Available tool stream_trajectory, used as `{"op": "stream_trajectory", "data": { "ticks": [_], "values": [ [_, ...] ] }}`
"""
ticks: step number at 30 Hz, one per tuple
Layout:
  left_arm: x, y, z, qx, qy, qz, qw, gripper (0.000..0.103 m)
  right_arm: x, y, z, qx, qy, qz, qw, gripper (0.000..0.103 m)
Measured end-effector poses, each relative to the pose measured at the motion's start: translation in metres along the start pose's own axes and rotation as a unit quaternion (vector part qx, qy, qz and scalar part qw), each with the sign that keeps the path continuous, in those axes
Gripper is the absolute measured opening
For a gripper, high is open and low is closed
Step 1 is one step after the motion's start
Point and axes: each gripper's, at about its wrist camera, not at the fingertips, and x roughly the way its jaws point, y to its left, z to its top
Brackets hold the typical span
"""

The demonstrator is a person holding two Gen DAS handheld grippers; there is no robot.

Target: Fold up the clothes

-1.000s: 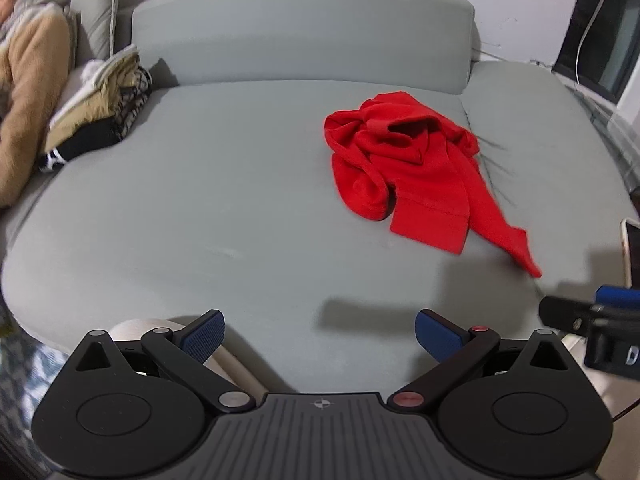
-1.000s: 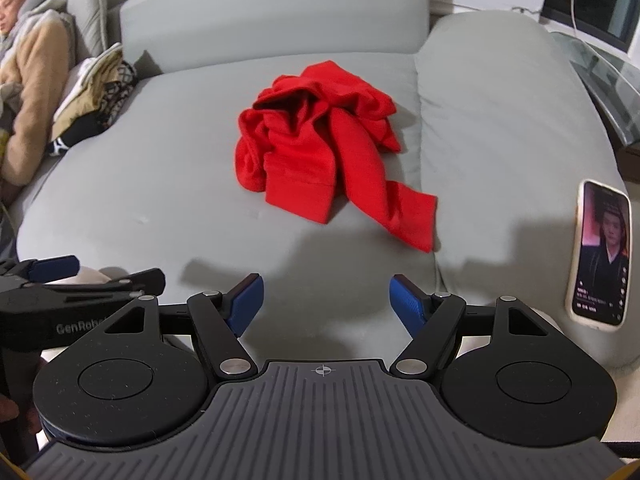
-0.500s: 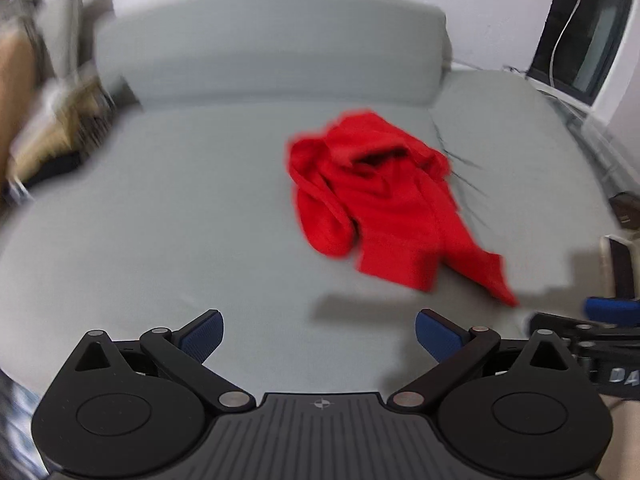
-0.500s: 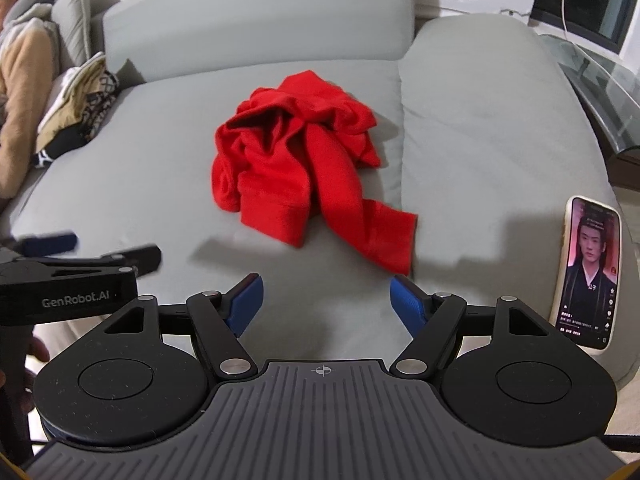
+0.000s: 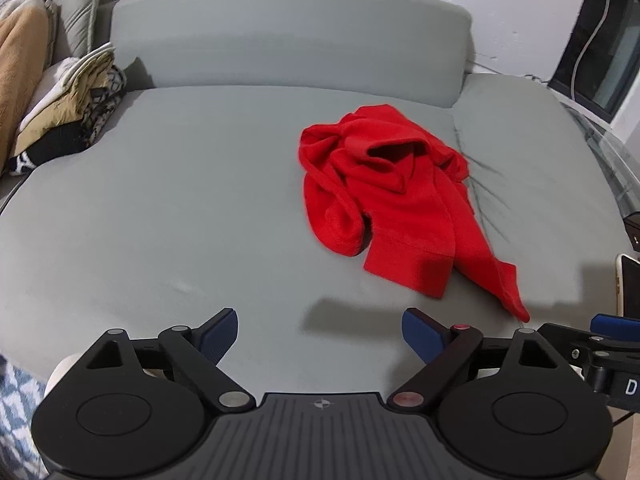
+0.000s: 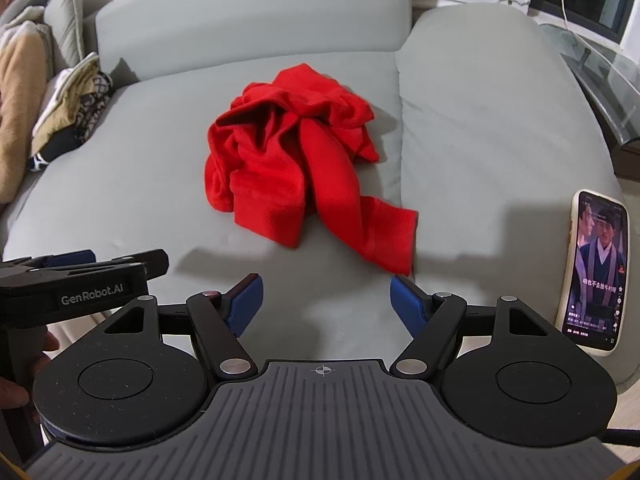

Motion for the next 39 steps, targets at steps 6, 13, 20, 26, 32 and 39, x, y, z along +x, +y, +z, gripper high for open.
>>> {"op": "stream_trajectory", "data": {
  "ticks": [6,13,20,26,32,39],
  "values": [
    [0.002,-0.006,0.001,0.007,-0.006,-0.016,0.9998,0.091,0.001,-0.004,0.001,0.007,-0.002,-0.001,1.000,0.076],
    [0.011,-0.014,0.006,0.024,0.004,-0.015,0.9996,0.085,0.006,-0.017,0.005,0.030,-0.021,0.012,0.999,0.076],
    [0.028,0.000,0.016,0.002,0.001,-0.019,0.9998,0.048,0.033,-0.029,0.033,0.022,-0.078,0.031,0.996,0.063],
    [0.047,0.016,0.023,-0.014,0.012,-0.009,0.9998,0.060,0.073,-0.007,0.069,-0.039,-0.124,0.071,0.989,0.061],
    [0.057,0.030,0.022,-0.031,0.023,-0.002,0.9993,0.064,0.126,0.053,0.096,-0.210,-0.139,-0.001,0.968,0.070],
    [0.061,0.028,0.022,-0.024,0.026,-0.005,0.9993,0.064,0.158,0.087,0.129,-0.258,-0.154,0.022,0.954,0.004]
  ]
}}
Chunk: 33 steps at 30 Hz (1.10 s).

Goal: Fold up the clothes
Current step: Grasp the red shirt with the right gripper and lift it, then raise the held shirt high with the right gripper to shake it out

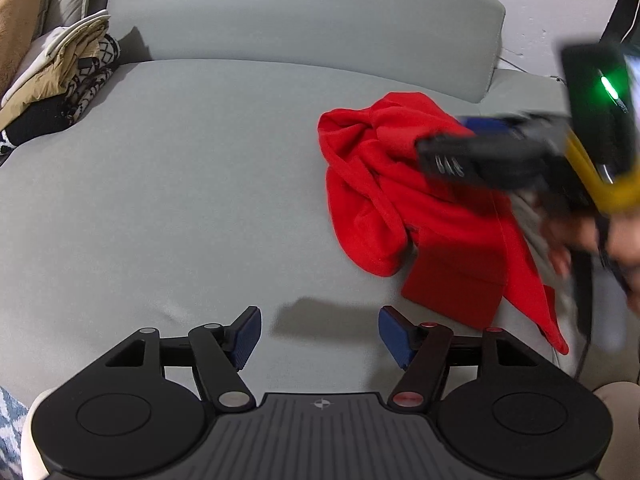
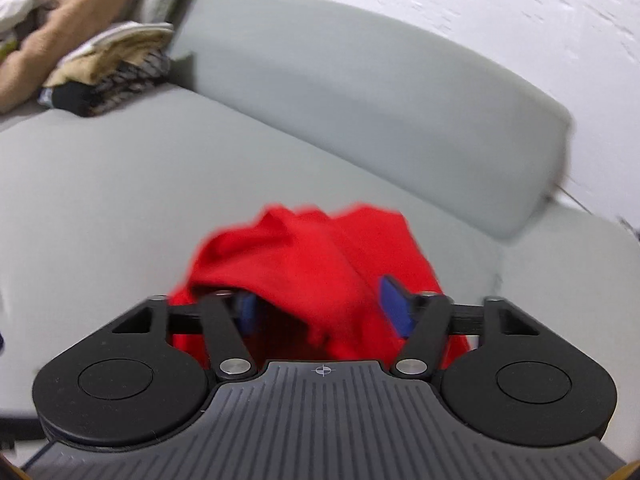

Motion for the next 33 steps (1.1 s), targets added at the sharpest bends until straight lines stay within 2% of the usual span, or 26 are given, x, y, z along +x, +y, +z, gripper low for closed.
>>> {"op": "stream_trajectory", "data": {
  "ticks": [2,3,5,7,9,11,14,17,21,23,26,29,33],
  "values": [
    [-0.006,0.001,0.000,0.006,-0.009,-0.002,0.9999,0.064,-0.001,-0.022,0.021,0.068,0.002,0.001,0.998,0.004],
    [-0.010,0.002,0.000,0.009,-0.017,-0.001,0.9998,0.064,-0.011,-0.041,0.030,0.112,-0.021,-0.005,0.993,0.004],
    [-0.018,0.004,-0.001,0.014,-0.031,0.002,0.9994,0.064,-0.048,-0.085,0.046,0.197,-0.077,-0.027,0.977,0.004],
    [-0.024,0.004,-0.001,0.018,-0.041,0.003,0.9990,0.064,-0.096,-0.124,0.055,0.240,-0.128,-0.071,0.960,0.004],
    [-0.029,0.000,0.000,0.020,-0.049,-0.007,0.9986,0.064,-0.143,-0.162,0.057,0.269,-0.160,-0.133,0.941,0.004],
    [-0.033,-0.009,-0.001,0.026,-0.054,-0.021,0.9980,0.064,-0.175,-0.196,0.051,0.284,-0.154,-0.192,0.927,0.004],
    [-0.038,-0.030,-0.005,0.052,-0.057,-0.047,0.9959,0.067,-0.188,-0.235,0.028,0.298,-0.085,-0.252,0.917,0.004],
    [-0.040,-0.052,-0.015,0.086,-0.051,-0.079,0.9918,0.072,-0.197,-0.249,-0.004,0.319,-0.042,-0.243,0.915,0.004],
    [-0.029,-0.079,-0.027,0.118,-0.027,-0.122,0.9851,0.078,-0.216,-0.245,-0.027,0.336,-0.033,-0.205,0.919,0.004],
    [-0.020,-0.090,-0.029,0.126,-0.021,-0.130,0.9833,0.078,-0.219,-0.246,-0.033,0.339,-0.026,-0.194,0.920,0.004],
    [-0.011,-0.108,-0.030,0.153,-0.034,-0.122,0.9801,0.077,-0.223,-0.248,-0.036,0.339,-0.013,-0.171,0.925,0.004],
    [-0.012,-0.128,-0.029,0.199,-0.052,-0.122,0.9709,0.077,-0.230,-0.243,-0.037,0.340,-0.011,-0.141,0.930,0.004],
    [-0.025,-0.138,-0.027,0.209,-0.069,-0.161,0.9622,0.080,-0.240,-0.226,-0.033,0.323,-0.003,-0.084,0.943,0.005]
  ]
}}
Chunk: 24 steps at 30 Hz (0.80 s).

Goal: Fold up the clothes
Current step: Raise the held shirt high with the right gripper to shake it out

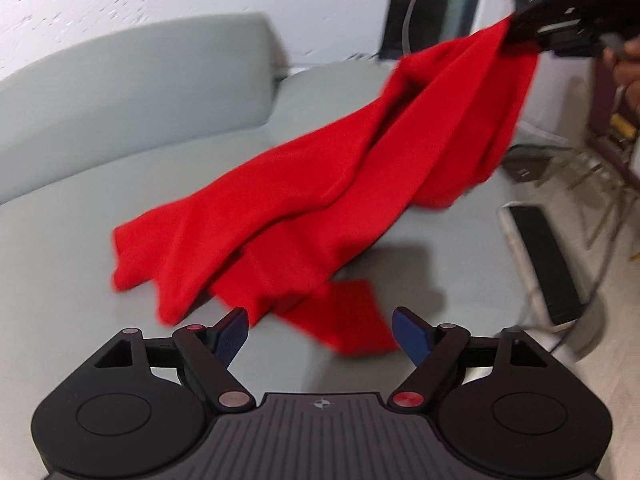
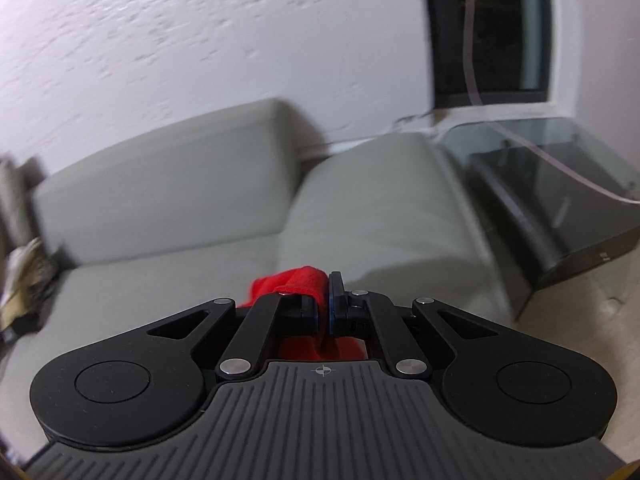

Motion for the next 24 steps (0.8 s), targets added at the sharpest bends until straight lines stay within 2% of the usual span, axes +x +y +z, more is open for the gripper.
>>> {"op": "stream_trajectory", "data": {
  "ticks": [4,9,13,16,18,21,22,24],
  "values": [
    [-0.014,0.003,-0.008,-0.022,-0.009,-0.009,0.9997,0.080,-0.017,0.029,-0.017,-0.036,0.008,0.048,0.998,0.005],
    [-0.047,0.035,-0.021,-0.078,-0.005,0.009,0.9969,0.080,-0.046,0.065,-0.050,-0.022,-0.033,0.126,0.991,0.005],
    [-0.089,0.064,-0.030,-0.100,-0.022,0.062,0.9928,0.079,-0.066,0.116,-0.079,0.000,-0.071,0.219,0.973,0.005],
    [-0.115,0.078,-0.038,-0.114,-0.038,0.103,0.9874,0.080,-0.061,0.161,-0.093,-0.003,-0.053,0.288,0.956,0.005],
    [-0.126,0.083,-0.046,-0.125,-0.043,0.113,0.9848,0.080,-0.055,0.187,-0.098,-0.015,-0.038,0.313,0.949,0.005],
    [-0.136,0.089,-0.057,-0.142,-0.045,0.125,0.9808,0.080,-0.041,0.221,-0.084,-0.043,-0.022,0.329,0.943,0.004],
    [-0.137,0.092,-0.060,-0.150,-0.043,0.127,0.9795,0.080,-0.038,0.234,-0.069,-0.057,-0.029,0.325,0.943,0.004],
    [-0.144,0.095,-0.062,-0.165,-0.048,0.133,0.9762,0.080,-0.051,0.249,-0.026,-0.080,-0.080,0.308,0.945,0.004]
  ]
}}
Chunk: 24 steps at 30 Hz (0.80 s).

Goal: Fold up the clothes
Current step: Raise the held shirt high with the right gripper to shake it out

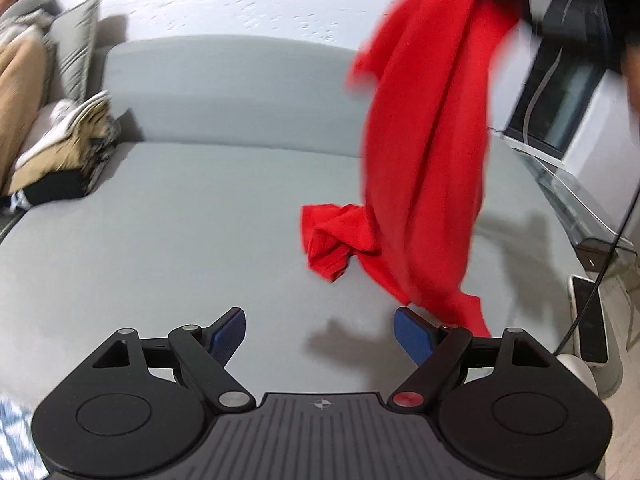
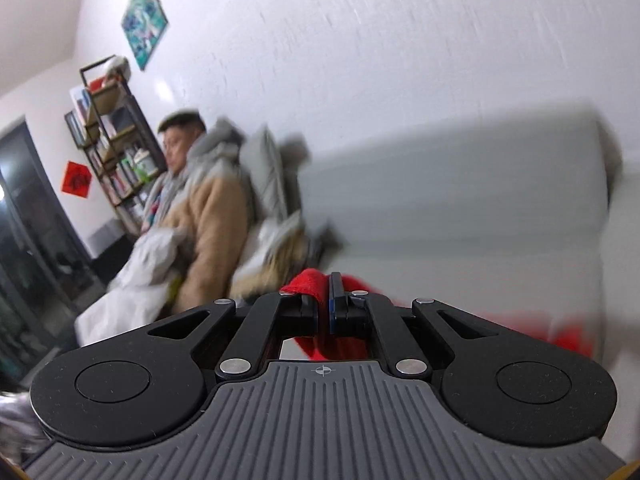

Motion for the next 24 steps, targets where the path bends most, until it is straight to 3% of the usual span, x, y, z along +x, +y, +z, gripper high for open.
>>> {"op": "stream_trajectory", "data": {
  "ticks": [2,5,8,11,13,18,21,24],
  "values": [
    [-0.014,0.007,0.004,-0.013,-0.021,-0.003,0.9997,0.080,-0.017,0.011,0.059,-0.042,-0.070,-0.032,0.996,0.004],
    [-0.030,0.012,0.013,-0.021,-0.054,-0.009,0.9982,0.080,-0.063,0.023,0.131,-0.058,-0.163,-0.034,0.984,0.003],
    [-0.039,0.011,0.027,-0.013,-0.084,-0.014,0.9963,0.080,-0.104,0.036,0.169,-0.053,-0.209,-0.019,0.976,0.003],
    [-0.048,0.005,0.035,-0.008,-0.112,-0.039,0.9929,0.081,-0.121,0.051,0.180,-0.069,-0.206,-0.041,0.975,0.003],
    [-0.051,-0.003,0.034,0.000,-0.125,-0.071,0.9896,0.082,-0.115,0.054,0.173,-0.076,-0.179,-0.061,0.979,0.003],
    [-0.029,-0.033,0.012,0.028,-0.084,-0.164,0.9824,0.082,-0.080,0.037,0.130,-0.048,-0.082,-0.074,0.993,0.002],
    [-0.004,-0.060,-0.001,0.049,-0.049,-0.173,0.9825,0.082,-0.062,0.032,0.110,-0.041,-0.056,-0.089,0.994,0.002],
    [0.024,-0.094,-0.005,0.127,-0.050,-0.134,0.9816,0.082,-0.051,0.036,0.101,-0.026,-0.038,-0.099,0.994,0.002]
  ]
}}
